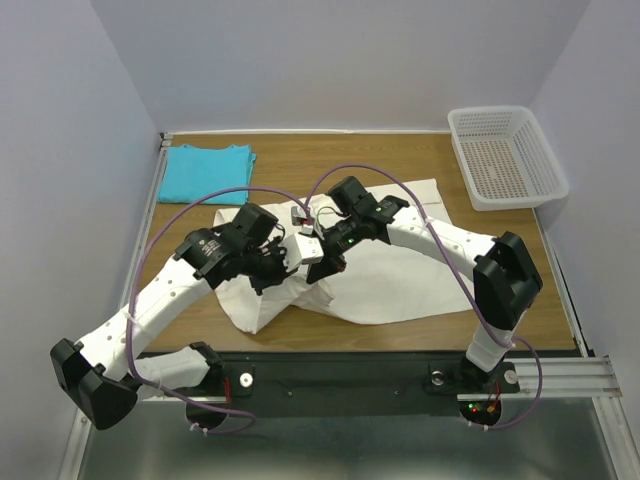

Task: Fold and stack the t-shirts
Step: Fold the tshirt

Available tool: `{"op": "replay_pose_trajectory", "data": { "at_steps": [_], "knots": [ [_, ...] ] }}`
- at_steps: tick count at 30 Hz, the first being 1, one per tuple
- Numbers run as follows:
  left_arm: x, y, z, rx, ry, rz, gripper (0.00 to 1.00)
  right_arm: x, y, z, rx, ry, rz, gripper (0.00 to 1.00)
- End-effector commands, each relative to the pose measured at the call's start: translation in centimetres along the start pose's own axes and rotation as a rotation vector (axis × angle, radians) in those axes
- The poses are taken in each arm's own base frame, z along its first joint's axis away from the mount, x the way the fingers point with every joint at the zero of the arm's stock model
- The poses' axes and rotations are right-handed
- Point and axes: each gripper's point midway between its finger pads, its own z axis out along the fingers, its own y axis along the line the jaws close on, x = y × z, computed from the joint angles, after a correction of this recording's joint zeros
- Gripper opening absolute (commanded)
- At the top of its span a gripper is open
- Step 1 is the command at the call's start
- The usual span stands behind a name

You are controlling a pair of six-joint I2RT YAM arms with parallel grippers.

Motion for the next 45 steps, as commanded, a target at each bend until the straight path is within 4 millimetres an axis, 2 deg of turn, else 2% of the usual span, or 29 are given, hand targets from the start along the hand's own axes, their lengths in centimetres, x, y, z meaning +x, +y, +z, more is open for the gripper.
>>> {"op": "replay_pose_trajectory", "data": {
  "at_steps": [1,3,4,6,7,8,10,11,12,13,14,15,16,17,18,20,21,22,26,28,29,31,36,39,40,45],
  "knots": [
    [-0.7,0.4,-1.0,-0.054,-0.052,0.043,0.00,-2.8,0.7,-0.9,-0.008,-0.065,-0.079,0.06],
    [-1.2,0.3,-1.5,-0.056,-0.086,0.058,0.00,-2.8,0.6,-1.1,0.009,-0.063,-0.087,0.20],
    [-1.4,0.1,-1.8,-0.058,-0.105,0.064,0.00,-2.7,0.4,-1.3,0.038,-0.057,-0.093,0.35],
    [-1.3,-0.3,-1.9,-0.044,-0.111,0.058,0.00,-2.9,-0.1,-2.1,0.092,-0.053,-0.123,0.45],
    [-1.2,-0.4,-2.0,-0.043,-0.115,0.059,0.00,-2.7,-0.4,-2.5,0.121,-0.049,-0.129,0.50],
    [-1.2,-0.5,-2.0,-0.041,-0.116,0.056,0.00,-2.5,-1.2,-3.9,0.185,-0.048,-0.131,0.52],
    [-1.2,-0.8,-2.1,-0.032,-0.127,0.062,0.00,-1.8,-2.2,-5.7,0.243,-0.038,-0.153,0.54],
    [-1.2,-0.9,-2.1,-0.031,-0.127,0.064,0.00,-0.4,-2.7,-6.7,0.287,0.000,-0.143,0.55],
    [-1.2,-0.9,-2.2,-0.031,-0.131,0.065,0.00,-0.2,-3.2,-8.8,0.343,0.014,-0.209,0.56],
    [-1.3,-0.9,-2.3,-0.031,-0.132,0.070,0.00,1.4,-3.0,-9.7,0.359,0.065,-0.197,0.56],
    [-1.4,-0.9,-2.3,-0.029,-0.135,0.071,0.00,3.6,-3.6,-10.9,0.415,0.141,-0.203,0.56],
    [-1.4,-1.0,-2.4,-0.027,-0.138,0.071,0.00,4.1,-3.5,-12.9,0.462,0.191,-0.305,0.56],
    [-1.5,-1.0,-2.5,-0.028,-0.142,0.076,0.00,6.4,-2.9,-13.9,0.464,0.256,-0.293,0.56],
    [-1.5,-1.0,-2.5,-0.027,-0.143,0.076,0.00,8.1,-2.8,-15.4,0.501,0.319,-0.302,0.56],
    [-1.6,-1.1,-2.6,-0.024,-0.149,0.082,0.00,10.7,-2.1,-17.1,0.523,0.376,-0.297,0.56],
    [-1.7,-1.1,-2.7,-0.023,-0.155,0.091,0.00,13.9,-1.9,-20.6,0.601,0.475,-0.279,0.56],
    [-1.6,-1.2,-2.7,-0.023,-0.155,0.092,0.00,16.4,-1.1,-21.1,0.594,0.522,-0.241,0.55],
    [-1.6,-1.2,-2.7,-0.022,-0.156,0.095,0.00,17.7,0.3,-22.5,0.618,0.571,-0.221,0.55],
    [-1.6,-1.4,-2.7,-0.012,-0.156,0.106,0.00,24.0,3.2,-27.6,0.714,0.708,-0.107,0.54],
    [-1.6,-1.4,-2.8,-0.011,-0.158,0.113,0.00,26.2,4.4,-28.3,0.698,0.775,-0.112,0.54],
    [-1.6,-1.5,-2.8,-0.012,-0.157,0.113,0.00,27.8,5.1,-28.2,0.676,0.818,-0.085,0.54],
    [-1.7,-1.5,-3.0,-0.013,-0.159,0.116,0.00,30.0,6.2,-27.9,0.653,0.856,-0.043,0.53],
    [-1.6,-1.6,-3.3,-0.014,-0.164,0.117,0.00,31.6,5.8,-29.2,0.671,0.915,0.005,0.52],
    [-1.6,-1.7,-3.5,-0.021,-0.170,0.124,0.00,31.4,5.1,-28.6,0.647,0.876,-0.013,0.52],
    [-1.5,-1.7,-3.5,-0.023,-0.171,0.124,0.00,31.4,4.1,-28.7,0.660,0.870,-0.026,0.52],
    [-1.4,-1.8,-3.6,-0.024,-0.173,0.122,0.00,32.1,2.6,-27.6,0.611,0.827,-0.016,0.52]
  ]
}}
